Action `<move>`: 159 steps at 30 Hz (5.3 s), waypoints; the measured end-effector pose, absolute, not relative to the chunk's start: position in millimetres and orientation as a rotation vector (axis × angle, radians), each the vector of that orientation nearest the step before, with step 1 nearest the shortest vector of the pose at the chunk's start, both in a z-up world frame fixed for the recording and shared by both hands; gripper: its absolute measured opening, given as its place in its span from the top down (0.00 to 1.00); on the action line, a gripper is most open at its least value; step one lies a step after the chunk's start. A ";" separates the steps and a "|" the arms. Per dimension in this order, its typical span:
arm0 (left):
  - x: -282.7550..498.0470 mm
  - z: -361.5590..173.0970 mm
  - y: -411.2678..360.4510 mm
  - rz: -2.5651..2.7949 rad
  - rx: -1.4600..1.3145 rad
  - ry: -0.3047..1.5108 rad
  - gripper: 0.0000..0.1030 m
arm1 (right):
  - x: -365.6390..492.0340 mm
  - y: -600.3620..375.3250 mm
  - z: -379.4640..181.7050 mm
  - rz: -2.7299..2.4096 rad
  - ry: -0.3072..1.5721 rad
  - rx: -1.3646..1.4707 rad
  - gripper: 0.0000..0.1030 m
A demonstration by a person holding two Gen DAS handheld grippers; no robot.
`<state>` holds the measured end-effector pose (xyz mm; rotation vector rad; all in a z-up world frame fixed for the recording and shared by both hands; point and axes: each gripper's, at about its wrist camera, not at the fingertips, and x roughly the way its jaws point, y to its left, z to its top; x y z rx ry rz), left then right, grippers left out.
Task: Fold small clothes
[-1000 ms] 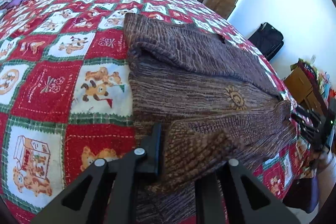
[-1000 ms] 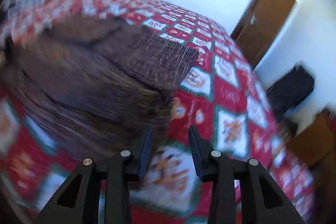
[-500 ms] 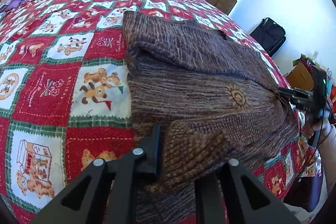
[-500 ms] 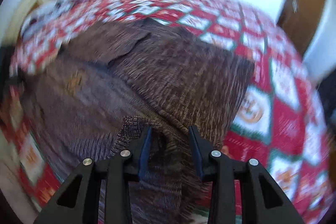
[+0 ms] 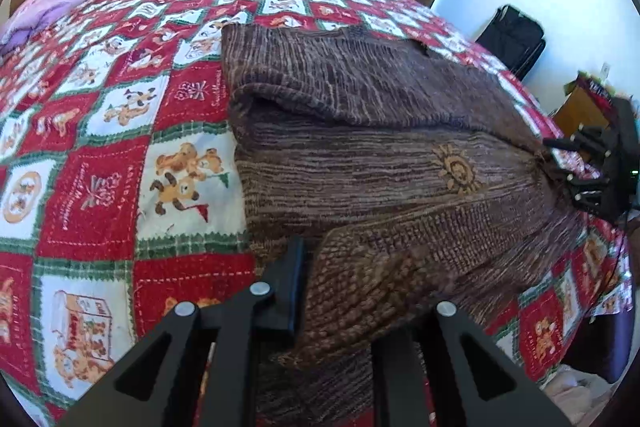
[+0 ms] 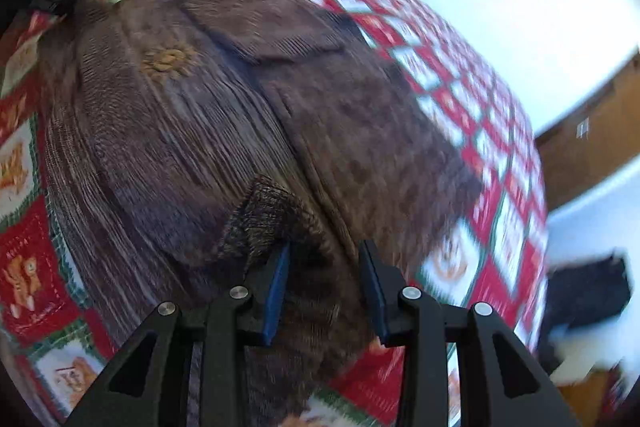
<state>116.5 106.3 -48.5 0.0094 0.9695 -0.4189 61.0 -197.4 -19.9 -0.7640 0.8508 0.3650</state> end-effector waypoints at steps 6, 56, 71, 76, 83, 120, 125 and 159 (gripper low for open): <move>111.1 -45.6 86.7 -0.322 0.175 0.944 0.73 | 63.6 -186.8 -24.8 0.449 0.874 -0.798 0.90; 107.5 17.3 120.9 -0.534 -0.165 0.713 0.90 | 21.4 -278.9 61.8 0.110 0.644 0.159 0.95; 286.9 -3.1 107.3 -0.302 -0.143 0.874 0.90 | 186.7 -335.1 42.7 -0.019 0.701 0.368 0.95; 304.3 -43.0 104.8 -0.200 -0.105 0.932 0.90 | 219.3 -329.3 -19.0 -0.091 0.825 0.325 0.94; 289.6 -33.3 109.3 -0.299 -0.118 0.856 0.87 | 216.7 -326.0 -29.1 -0.100 0.807 0.285 0.94; 304.8 -2.4 97.5 -0.315 -0.145 0.781 0.91 | 204.7 -302.6 29.9 -0.169 0.601 0.151 0.96; 321.9 -29.1 95.7 -0.251 -0.153 0.821 0.91 | 229.2 -316.1 23.6 -0.249 0.591 0.164 0.99; 324.6 -64.6 133.1 -0.389 -0.484 0.869 0.81 | 233.3 -312.6 -5.9 -0.111 0.798 0.104 0.43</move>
